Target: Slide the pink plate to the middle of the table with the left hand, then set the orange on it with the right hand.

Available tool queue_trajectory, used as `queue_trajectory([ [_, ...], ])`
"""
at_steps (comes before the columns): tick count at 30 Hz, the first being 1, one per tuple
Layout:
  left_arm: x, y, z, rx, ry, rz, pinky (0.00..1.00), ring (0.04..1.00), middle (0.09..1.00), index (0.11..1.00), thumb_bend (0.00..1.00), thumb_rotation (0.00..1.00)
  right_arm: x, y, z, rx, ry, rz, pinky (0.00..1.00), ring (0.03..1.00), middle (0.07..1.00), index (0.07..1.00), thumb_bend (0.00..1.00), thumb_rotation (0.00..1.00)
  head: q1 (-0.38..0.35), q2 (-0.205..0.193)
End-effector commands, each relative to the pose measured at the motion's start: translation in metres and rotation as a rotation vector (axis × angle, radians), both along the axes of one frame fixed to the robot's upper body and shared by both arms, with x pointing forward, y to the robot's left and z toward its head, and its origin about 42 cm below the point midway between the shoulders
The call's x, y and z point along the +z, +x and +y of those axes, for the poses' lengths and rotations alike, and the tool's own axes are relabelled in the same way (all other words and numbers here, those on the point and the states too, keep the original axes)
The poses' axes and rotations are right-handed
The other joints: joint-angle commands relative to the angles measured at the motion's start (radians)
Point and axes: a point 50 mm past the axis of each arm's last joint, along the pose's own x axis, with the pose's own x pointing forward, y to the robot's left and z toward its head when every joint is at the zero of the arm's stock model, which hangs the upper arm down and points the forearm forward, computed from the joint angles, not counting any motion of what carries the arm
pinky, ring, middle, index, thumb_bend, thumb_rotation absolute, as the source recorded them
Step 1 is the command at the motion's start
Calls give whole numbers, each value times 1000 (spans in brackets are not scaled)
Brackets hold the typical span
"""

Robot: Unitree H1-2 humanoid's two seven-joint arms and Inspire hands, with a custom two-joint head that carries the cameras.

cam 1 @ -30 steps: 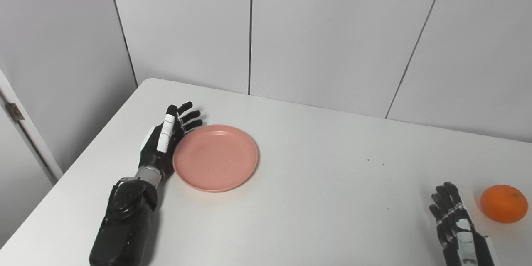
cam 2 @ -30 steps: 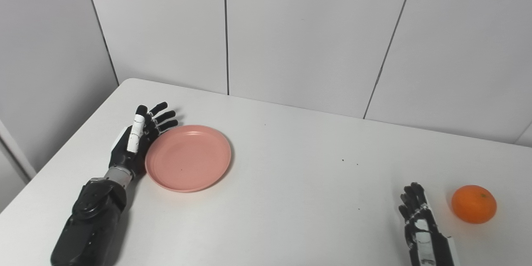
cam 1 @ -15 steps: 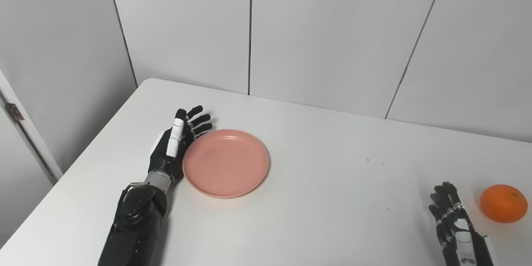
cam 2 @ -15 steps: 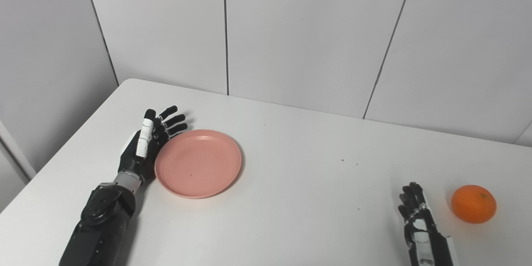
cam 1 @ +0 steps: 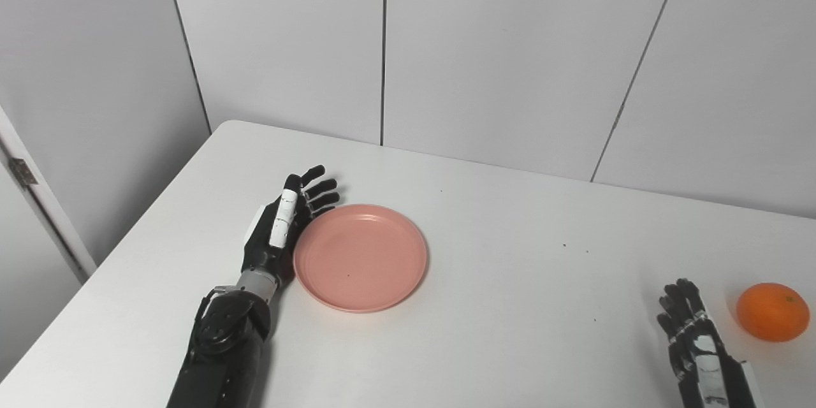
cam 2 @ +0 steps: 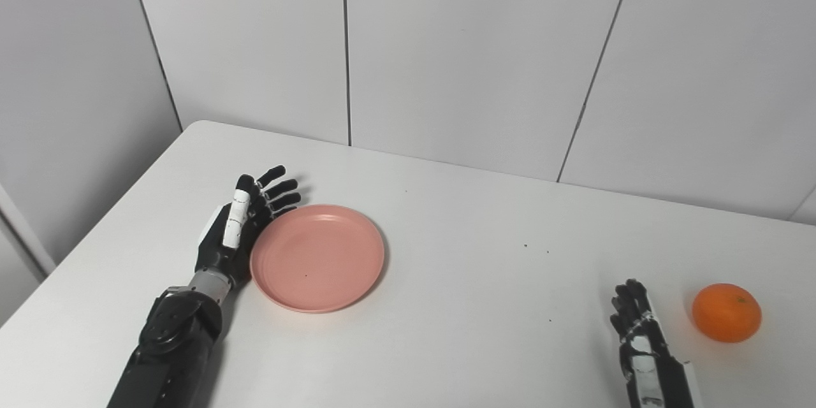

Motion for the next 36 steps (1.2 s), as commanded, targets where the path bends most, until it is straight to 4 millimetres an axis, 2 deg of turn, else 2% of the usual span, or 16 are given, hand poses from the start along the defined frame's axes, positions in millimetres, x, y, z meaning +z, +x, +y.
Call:
queue_trajectory([
  [1, 0, 0, -7, 5, -3, 16, 767, 778, 785, 834, 983, 884, -45, -31, 12, -15, 50, 156, 1000, 968, 949, 948, 803, 874, -1, 1],
  [9, 0, -4, -23, 9, -25, 15, 779, 792, 799, 860, 940, 901, -44, -31, 13, -19, 43, 155, 1000, 964, 943, 944, 810, 874, -6, 5],
  [13, -3, -9, -31, 5, -73, 24, 828, 816, 813, 877, 945, 852, -44, -31, 13, -19, 37, 155, 988, 960, 941, 939, 818, 876, -8, 5],
  [21, -10, -11, -41, 21, -69, 36, 763, 787, 795, 874, 983, 849, -43, -31, 15, -16, 42, 155, 980, 957, 941, 940, 811, 873, -22, 10],
  [30, -7, -11, -50, 24, -89, 39, 757, 778, 786, 893, 982, 846, -42, -31, 24, -15, 41, 149, 965, 947, 926, 924, 810, 870, -91, 22],
  [36, -6, -13, -58, 26, -124, 41, 794, 782, 796, 904, 977, 839, -41, -31, 32, -15, 48, 151, 960, 942, 924, 919, 797, 865, -123, 27],
])
